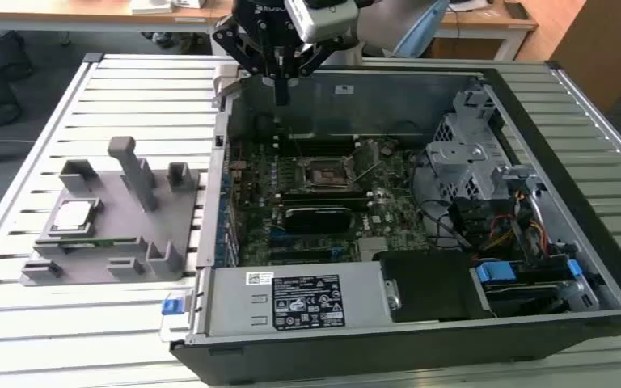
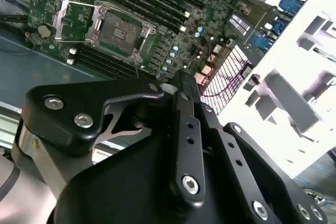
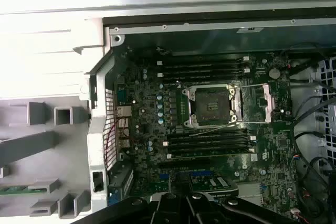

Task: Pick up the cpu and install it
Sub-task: 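Reach for the cpu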

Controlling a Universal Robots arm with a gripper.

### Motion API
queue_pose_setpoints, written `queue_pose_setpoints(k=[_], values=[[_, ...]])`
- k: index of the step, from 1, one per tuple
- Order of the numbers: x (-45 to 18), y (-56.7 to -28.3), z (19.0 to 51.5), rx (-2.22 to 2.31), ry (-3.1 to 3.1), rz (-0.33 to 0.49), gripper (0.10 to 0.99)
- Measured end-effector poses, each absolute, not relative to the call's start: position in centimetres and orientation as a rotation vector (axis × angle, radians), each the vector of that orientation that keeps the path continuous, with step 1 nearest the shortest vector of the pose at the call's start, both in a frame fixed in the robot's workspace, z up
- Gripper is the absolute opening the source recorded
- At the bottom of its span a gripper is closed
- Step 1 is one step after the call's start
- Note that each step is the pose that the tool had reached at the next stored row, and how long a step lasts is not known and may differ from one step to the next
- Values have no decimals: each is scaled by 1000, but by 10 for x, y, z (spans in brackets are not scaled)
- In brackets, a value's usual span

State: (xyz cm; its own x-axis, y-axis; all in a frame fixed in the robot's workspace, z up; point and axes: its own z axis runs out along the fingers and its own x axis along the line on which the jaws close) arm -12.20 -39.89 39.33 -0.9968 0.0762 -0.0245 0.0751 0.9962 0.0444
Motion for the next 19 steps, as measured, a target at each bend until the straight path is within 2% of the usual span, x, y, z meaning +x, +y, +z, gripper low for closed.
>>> queue_pose_setpoints(k=[19], values=[[-129, -399, 393, 118, 3112, 68, 106]])
